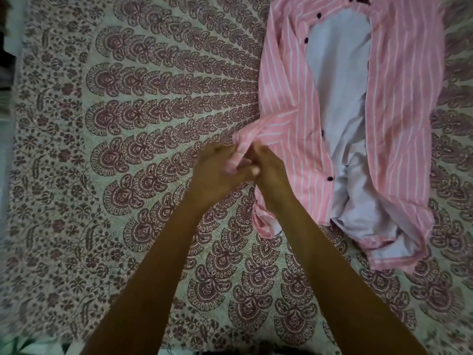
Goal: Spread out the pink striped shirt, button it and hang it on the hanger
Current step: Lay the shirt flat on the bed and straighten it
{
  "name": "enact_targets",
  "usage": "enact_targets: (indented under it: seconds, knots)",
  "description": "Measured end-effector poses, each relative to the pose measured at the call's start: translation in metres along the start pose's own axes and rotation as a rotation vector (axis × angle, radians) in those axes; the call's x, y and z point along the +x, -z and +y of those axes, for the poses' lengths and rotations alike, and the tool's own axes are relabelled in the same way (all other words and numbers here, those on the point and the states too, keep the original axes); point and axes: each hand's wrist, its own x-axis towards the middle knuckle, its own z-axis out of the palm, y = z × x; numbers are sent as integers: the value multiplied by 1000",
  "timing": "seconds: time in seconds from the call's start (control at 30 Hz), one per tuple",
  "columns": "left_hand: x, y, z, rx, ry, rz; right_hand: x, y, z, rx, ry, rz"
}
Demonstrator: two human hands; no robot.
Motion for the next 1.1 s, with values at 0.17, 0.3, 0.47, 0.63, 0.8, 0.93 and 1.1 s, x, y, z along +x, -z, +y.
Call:
enact_targets:
  seconds: [0.17, 0.3, 0.47, 0.63, 0.8, 0.93, 1.1]
  knots:
    - [-4, 25, -13, 41, -47, 223, -8, -11, 13, 15, -3, -1]
    - [-9, 63, -14, -663, 173, 170, -13, -31, 23, -203, 100, 291]
    - [-12, 104, -28, -943, 167, 51, -28, -80, 22, -38, -110, -14]
    - [-13, 131, -53, -820, 145, 92, -35, -121, 28, 30, -59, -42]
    - [-14, 153, -76, -743, 156, 34, -31, -145, 40, 178, -167, 90]
    - [-10, 165, -96, -792, 168, 81, -20, -165, 39, 378, -182, 159]
    - [5, 204, -120, -1114, 80, 418, 9, -222, 34, 419, -98, -141]
